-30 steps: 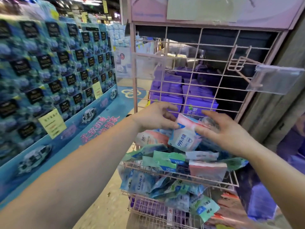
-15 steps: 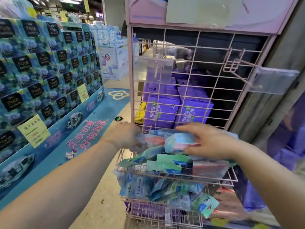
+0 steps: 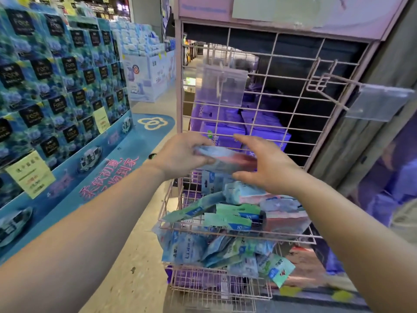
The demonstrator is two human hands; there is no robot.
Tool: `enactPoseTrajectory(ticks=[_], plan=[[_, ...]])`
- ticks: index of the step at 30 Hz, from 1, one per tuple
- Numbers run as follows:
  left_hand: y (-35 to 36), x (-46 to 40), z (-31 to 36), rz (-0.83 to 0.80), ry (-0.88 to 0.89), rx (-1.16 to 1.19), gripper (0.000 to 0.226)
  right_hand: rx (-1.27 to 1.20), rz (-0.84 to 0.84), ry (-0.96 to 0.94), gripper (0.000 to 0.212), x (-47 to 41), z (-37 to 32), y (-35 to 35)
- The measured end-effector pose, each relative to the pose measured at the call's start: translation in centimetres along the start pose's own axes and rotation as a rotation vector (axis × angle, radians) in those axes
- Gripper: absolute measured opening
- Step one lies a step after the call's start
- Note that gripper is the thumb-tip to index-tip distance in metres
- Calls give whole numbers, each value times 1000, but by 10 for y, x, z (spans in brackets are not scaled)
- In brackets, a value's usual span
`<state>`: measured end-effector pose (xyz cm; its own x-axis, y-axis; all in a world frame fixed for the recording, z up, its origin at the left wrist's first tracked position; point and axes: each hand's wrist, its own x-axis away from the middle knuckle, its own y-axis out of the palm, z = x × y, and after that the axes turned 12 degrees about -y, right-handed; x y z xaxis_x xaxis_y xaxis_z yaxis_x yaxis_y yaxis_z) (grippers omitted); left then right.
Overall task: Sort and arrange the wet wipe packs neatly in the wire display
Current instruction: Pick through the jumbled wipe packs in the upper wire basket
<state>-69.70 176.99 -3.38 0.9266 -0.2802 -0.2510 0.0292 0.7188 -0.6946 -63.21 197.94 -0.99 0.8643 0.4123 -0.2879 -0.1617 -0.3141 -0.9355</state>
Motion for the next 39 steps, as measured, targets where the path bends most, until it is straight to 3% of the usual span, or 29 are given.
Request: enactPoseTrajectory(ticks=[3, 6, 9, 11, 12, 13, 14, 16, 17, 19, 21, 23, 25, 29, 34, 39], plan=[[15, 1, 19, 15, 80, 56, 33, 39, 42, 36, 39, -8, 10, 0], [18, 7, 18, -94, -49, 126, 72, 182, -8, 113, 31, 1, 32, -15], [-5, 25, -6, -502, -216, 237, 84, 36, -152, 190, 45, 17, 52, -27], [-14, 43, -26, -803, -256, 73, 108, 83, -154, 202, 49, 23, 62, -19], [-12, 52, -33, -838, -257, -116, 116, 127, -118, 206, 48, 24, 65, -14], [-6, 60, -38, -781, -244, -296, 113, 160, -86, 208, 47, 24, 65, -9], [2, 64, -45, -674, -221, -410, 94, 177, -56, 203, 47, 24, 62, -5], [10, 62, -48, -430, -200, -348, 32, 144, 54, 157, 44, 21, 47, -3], [8, 59, -49, -336, -232, -236, 13, 73, 122, 123, 37, 20, 37, -4], [0, 50, -53, -219, -329, 24, 14, -159, 158, 28, 19, 23, 9, -10], [-3, 43, -53, -151, -366, 176, 6, -215, -10, -162, 28, 31, -19, -12], [1, 40, -48, -111, -367, 199, 3, 13, -306, -289, 61, 39, -36, 0], [4, 36, -42, -58, -329, 227, 5, 276, -422, -346, 71, 41, -37, 22], [-4, 29, -32, 76, -263, 313, 9, 159, -196, -264, 29, 26, -25, 29], [15, 27, -27, 11, -370, 707, 11, -168, -116, -75, 11, 1, -21, 13], [55, 34, -27, -98, -454, 884, 18, -262, -48, 45, 20, -18, -16, 12]])
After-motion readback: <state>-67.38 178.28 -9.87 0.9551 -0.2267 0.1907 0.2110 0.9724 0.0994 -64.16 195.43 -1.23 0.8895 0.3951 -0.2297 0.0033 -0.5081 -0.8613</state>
